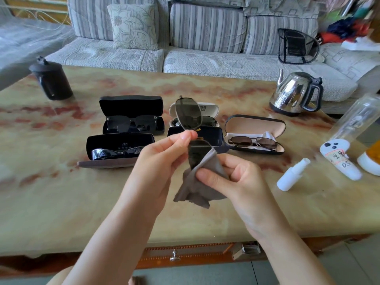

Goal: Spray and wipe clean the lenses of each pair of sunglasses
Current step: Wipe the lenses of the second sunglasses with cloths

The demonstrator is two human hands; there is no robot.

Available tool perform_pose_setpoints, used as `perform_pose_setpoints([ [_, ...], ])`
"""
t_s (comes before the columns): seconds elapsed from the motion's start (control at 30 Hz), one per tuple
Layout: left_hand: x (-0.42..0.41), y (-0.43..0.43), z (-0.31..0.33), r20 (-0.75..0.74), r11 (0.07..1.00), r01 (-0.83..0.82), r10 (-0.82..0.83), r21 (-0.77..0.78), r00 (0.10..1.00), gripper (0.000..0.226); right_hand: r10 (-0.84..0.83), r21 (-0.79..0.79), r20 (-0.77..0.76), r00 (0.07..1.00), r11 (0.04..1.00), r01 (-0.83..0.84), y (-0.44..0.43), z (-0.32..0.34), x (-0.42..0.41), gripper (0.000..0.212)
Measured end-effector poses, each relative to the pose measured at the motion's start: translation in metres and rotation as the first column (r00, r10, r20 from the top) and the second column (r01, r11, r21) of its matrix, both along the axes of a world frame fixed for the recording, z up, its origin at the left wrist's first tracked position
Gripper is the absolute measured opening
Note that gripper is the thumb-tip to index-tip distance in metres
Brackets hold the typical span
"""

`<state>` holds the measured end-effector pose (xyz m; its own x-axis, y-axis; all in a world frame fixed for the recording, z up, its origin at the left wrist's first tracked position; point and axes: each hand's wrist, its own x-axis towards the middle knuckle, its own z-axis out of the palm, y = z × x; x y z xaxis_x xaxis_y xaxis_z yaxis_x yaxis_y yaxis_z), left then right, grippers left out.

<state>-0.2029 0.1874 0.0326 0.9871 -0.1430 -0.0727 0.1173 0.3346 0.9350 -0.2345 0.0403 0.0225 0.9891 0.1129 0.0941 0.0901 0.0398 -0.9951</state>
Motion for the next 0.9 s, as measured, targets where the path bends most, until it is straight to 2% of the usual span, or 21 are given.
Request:
perform_pose_setpoints([
  [0.1, 0.003, 0.004, 0.001, -0.027, 1.000, -0.005, 0.005, -0.017, 1.000, 0.021, 0.052, -0.001, 0.022, 0.998, 0.999, -0.052, -0.007, -0.005, 0.000, 0.005],
  [0.23, 0.006, 0.011, 0.004, -0.005, 0.998, -0.055, 0.055, 0.025, 0.998, 0.016, 0.080, -0.031, 0.042, 0.996, 0.996, -0.079, -0.013, -0.008, -0.003, 0.009],
  [0.33, 0.009, 0.019, 0.008, 0.085, 0.987, -0.070, 0.058, 0.147, 0.995, 0.020, 0.004, -0.089, 0.050, 0.999, 0.996, 0.001, -0.027, -0.006, 0.000, 0.014],
  [0.43, 0.010, 0.028, 0.011, 0.144, 0.945, -0.028, -0.021, 0.327, 0.989, 0.017, -0.034, -0.284, 0.035, 0.999, 0.958, 0.043, -0.040, -0.011, 0.010, 0.016],
  [0.5, 0.011, 0.032, 0.011, 0.147, 0.908, -0.012, -0.055, 0.419, 0.988, 0.012, -0.021, -0.522, 0.024, 0.999, 0.852, 0.030, -0.044, -0.021, 0.019, 0.016],
  [0.6, 0.013, 0.034, 0.010, 0.157, 0.871, 0.006, -0.096, 0.491, 0.983, 0.016, 0.026, -0.792, -0.029, 0.999, 0.609, -0.039, -0.038, -0.038, 0.030, 0.019],
  [0.67, 0.013, 0.033, 0.010, 0.168, 0.857, 0.017, -0.120, 0.516, 0.978, 0.021, 0.010, -0.843, -0.044, 0.999, 0.536, -0.043, -0.031, -0.043, 0.036, 0.025],
  [0.77, 0.014, 0.034, 0.009, 0.159, 0.858, 0.033, -0.133, 0.513, 0.978, 0.022, -0.078, -0.886, 0.030, 0.997, 0.459, 0.062, -0.028, -0.040, 0.046, 0.033],
  [0.9, 0.016, 0.035, 0.007, 0.156, 0.875, 0.010, -0.097, 0.484, 0.983, 0.026, -0.252, -0.853, 0.150, 0.956, 0.455, 0.254, -0.048, -0.037, 0.053, 0.036],
])
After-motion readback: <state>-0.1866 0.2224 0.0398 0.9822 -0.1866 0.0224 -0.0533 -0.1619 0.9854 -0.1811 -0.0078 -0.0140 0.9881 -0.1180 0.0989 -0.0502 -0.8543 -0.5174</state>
